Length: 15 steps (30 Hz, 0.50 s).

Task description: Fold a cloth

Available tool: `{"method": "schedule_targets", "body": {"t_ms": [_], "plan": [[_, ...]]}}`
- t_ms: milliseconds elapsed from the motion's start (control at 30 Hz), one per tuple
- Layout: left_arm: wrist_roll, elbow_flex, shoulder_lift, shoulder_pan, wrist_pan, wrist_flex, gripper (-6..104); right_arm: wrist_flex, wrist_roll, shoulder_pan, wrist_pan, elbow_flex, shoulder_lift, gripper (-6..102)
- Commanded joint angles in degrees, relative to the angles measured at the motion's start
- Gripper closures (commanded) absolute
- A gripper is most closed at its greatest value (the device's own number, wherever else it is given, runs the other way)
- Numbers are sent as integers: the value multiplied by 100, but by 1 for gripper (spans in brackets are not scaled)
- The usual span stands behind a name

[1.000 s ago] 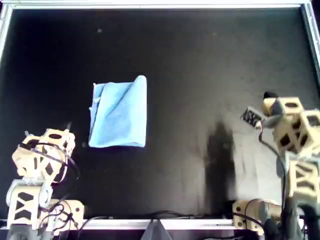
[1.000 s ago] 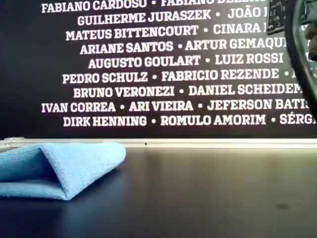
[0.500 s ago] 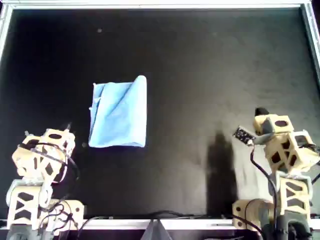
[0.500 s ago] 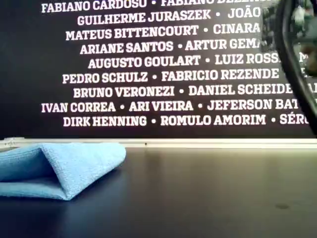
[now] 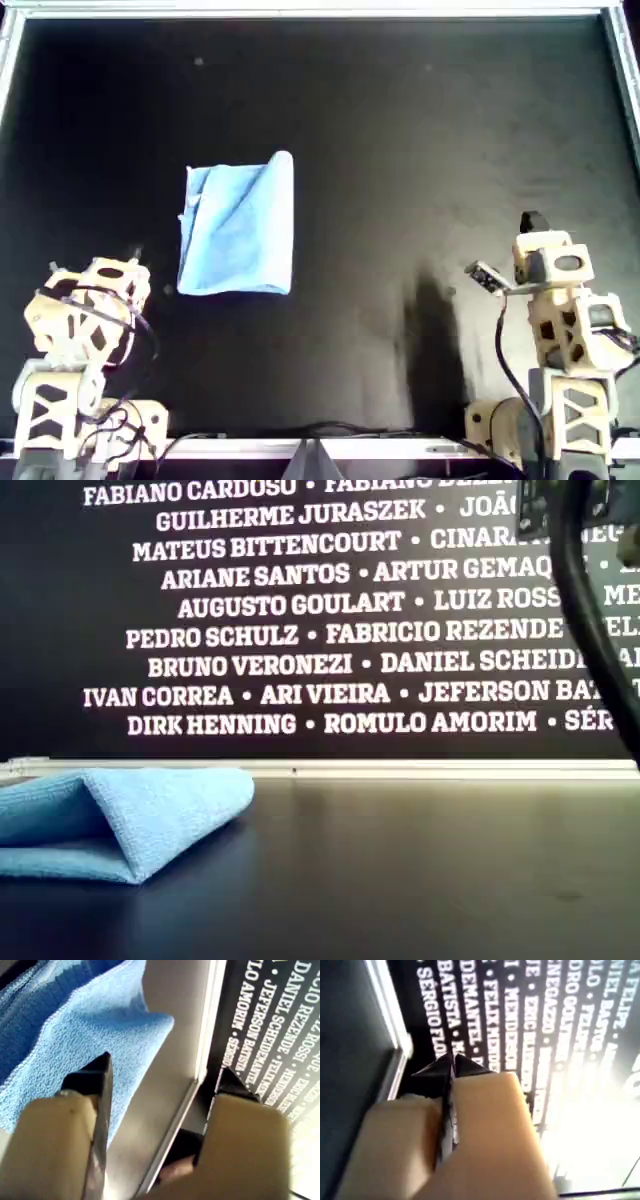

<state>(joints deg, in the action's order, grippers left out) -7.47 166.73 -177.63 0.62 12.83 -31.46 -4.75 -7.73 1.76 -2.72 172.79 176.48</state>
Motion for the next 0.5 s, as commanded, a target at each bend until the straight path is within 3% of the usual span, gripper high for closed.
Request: {"method": "schedule_targets", "body": {"t_ms": [0,133,300,467], "plan": [[26,-70,-79,-141,-26,0,23,229,18,-53,193,88,246,93],[35,-53,-79,-281,-35,-9,23,141,18,-53,439,88,255,93],[62,185,-88,-448,-35,-35,24,-176,-70,-62,352,88,264,93],[448,466,-88,-422,-35,-589,24,-1626,-70,-62,352,88,272,92]]}}
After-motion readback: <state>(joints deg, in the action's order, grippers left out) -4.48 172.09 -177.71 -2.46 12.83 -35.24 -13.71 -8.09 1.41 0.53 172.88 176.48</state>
